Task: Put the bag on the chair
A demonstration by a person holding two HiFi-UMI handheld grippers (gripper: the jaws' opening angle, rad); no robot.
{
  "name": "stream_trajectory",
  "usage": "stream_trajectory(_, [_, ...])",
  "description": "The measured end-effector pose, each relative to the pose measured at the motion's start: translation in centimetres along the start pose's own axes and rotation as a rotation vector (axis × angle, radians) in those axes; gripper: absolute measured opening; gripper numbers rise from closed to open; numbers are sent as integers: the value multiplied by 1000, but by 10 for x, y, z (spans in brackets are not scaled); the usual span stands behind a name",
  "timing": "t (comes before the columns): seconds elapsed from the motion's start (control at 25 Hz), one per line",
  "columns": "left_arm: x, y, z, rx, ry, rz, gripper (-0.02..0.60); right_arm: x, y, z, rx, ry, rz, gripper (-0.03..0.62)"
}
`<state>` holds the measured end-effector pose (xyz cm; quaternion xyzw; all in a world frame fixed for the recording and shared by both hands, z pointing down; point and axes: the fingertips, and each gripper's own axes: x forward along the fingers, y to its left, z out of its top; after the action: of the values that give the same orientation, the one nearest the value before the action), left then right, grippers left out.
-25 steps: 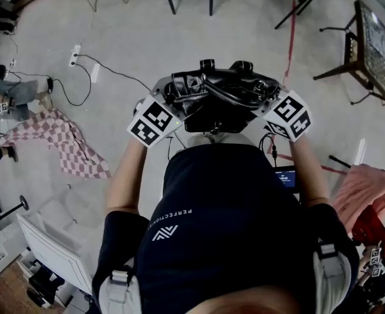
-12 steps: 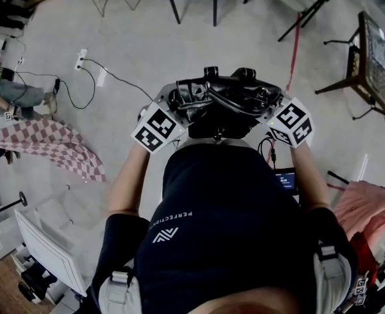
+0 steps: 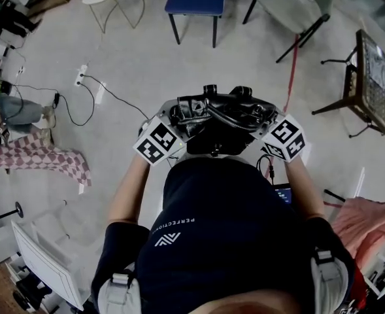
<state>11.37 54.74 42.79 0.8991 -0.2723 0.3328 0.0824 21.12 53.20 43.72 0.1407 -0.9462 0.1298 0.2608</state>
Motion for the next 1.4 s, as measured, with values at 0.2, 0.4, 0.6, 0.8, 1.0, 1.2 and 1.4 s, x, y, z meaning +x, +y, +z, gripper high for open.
stream_trajectory(0.2, [17, 41, -1, -3, 4, -19, 296, 23, -35, 10, 29, 16, -15, 225])
stream_trajectory(0.4, [43, 88, 2, -18, 0, -20, 296, 45, -83, 22, 32, 27, -20, 225])
stream_trajectory(0.6, [51, 135, 4, -20, 1, -16, 296, 71, -116, 42, 31, 34, -19, 225])
stream_trajectory(0.8, [39, 184, 0, -36, -5, -4, 296, 104, -137, 77, 22, 48, -9, 225])
stream_trajectory(1.0, [42, 228, -6, -47, -8, 0, 296, 134, -163, 97, 26, 56, -13, 224])
stream_trajectory(1.2, [32, 274, -12, -61, -11, 16, 296, 168, -181, 126, 19, 63, -5, 224])
stream_trajectory(1.4, [35, 308, -22, -100, -10, 35, 296, 196, -202, 141, 8, 87, 19, 224])
